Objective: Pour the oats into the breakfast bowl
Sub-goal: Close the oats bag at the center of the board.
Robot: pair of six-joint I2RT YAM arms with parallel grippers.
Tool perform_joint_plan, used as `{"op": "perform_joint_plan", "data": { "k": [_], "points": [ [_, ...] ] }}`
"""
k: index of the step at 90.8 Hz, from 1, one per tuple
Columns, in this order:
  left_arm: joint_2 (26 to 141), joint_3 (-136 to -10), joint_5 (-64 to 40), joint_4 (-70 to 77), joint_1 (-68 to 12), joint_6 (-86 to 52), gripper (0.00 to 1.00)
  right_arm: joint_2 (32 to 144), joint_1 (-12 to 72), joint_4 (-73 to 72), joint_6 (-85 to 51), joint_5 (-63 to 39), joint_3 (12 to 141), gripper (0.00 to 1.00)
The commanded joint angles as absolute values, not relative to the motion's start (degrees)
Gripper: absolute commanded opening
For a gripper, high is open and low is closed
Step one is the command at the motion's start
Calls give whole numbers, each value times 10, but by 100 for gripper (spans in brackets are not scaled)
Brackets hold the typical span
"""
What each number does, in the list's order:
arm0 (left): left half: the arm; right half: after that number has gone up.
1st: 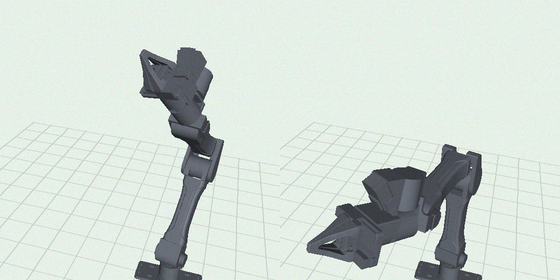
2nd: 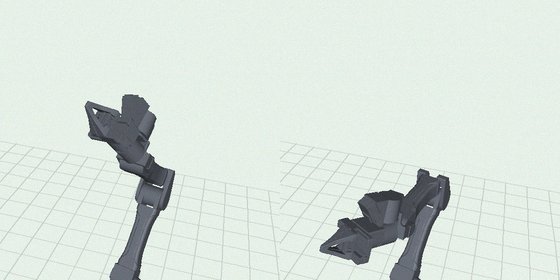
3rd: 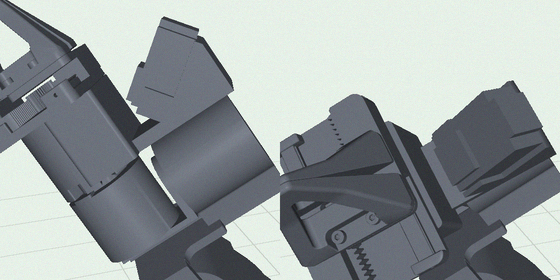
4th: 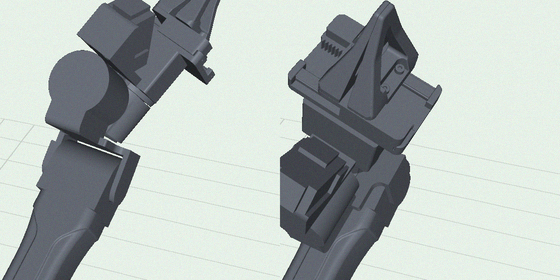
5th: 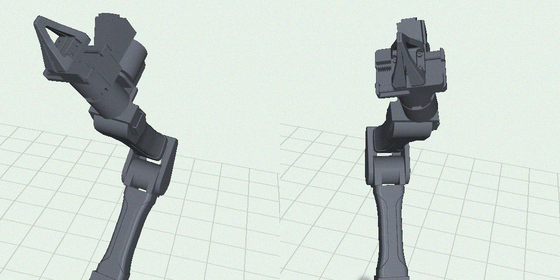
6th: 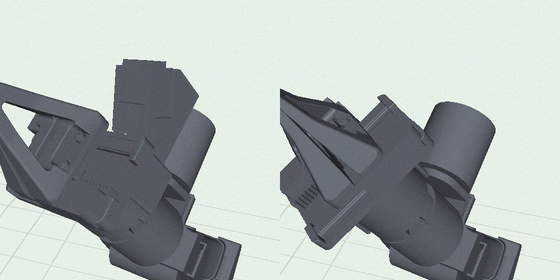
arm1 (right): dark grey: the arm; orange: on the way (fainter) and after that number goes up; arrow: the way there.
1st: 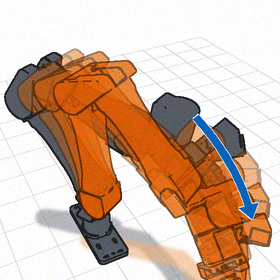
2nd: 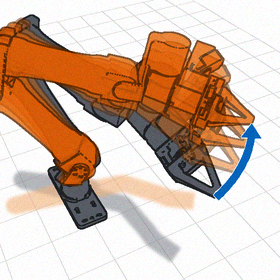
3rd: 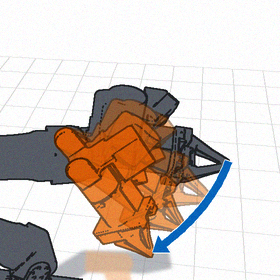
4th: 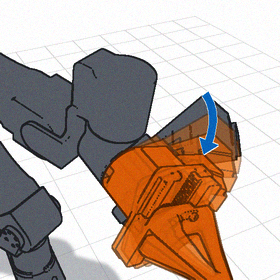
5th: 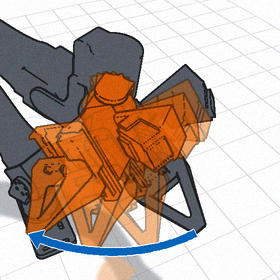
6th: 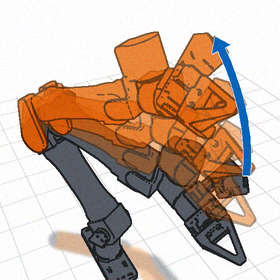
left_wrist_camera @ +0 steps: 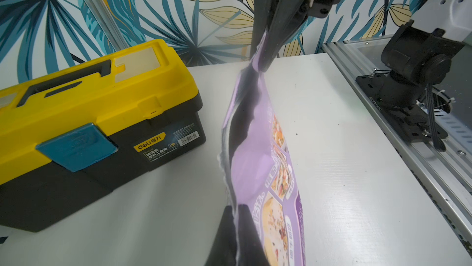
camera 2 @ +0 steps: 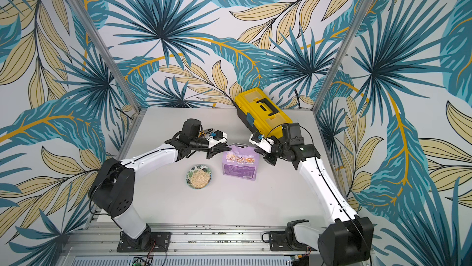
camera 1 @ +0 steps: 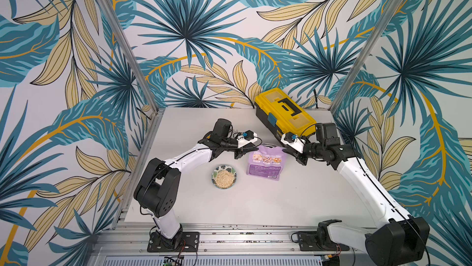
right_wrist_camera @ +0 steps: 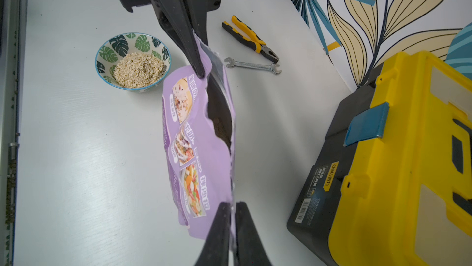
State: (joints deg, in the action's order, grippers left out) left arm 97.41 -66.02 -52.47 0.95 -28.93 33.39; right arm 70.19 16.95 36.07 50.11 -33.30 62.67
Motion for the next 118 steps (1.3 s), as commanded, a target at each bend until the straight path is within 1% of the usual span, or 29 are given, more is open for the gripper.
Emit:
{"op": "perform_joint_plan", "data": {
  "k": [1,7,10,13,16,28,40,47,68,86,99,118],
  "points": [
    [934,-636,-517,51,-299,320,0,707,173,384,495,-320,633,22],
    [924,-623,-505,63,-306,305,0,702,177,375,480,-299,637,31],
    [921,-618,-501,71,-309,294,0,697,178,365,470,-286,640,41],
    [916,-611,-497,77,-313,286,0,693,178,358,458,-278,644,45],
    [912,-605,-493,84,-315,278,0,689,179,357,454,-279,650,50],
    [893,-566,-470,122,-322,262,0,674,191,370,455,-302,669,77],
    [881,-544,-468,149,-324,251,0,679,212,403,496,-296,690,92],
    [879,-543,-469,151,-326,251,0,687,228,416,513,-289,703,99],
    [880,-543,-471,151,-328,253,0,741,285,459,551,-278,741,99],
    [884,-540,-480,151,-328,258,0,796,298,499,552,-229,772,98],
    [886,-540,-487,157,-328,259,0,826,299,504,543,-230,792,89],
    [887,-540,-491,164,-329,260,0,861,308,524,535,-234,813,70]
  ]
}}
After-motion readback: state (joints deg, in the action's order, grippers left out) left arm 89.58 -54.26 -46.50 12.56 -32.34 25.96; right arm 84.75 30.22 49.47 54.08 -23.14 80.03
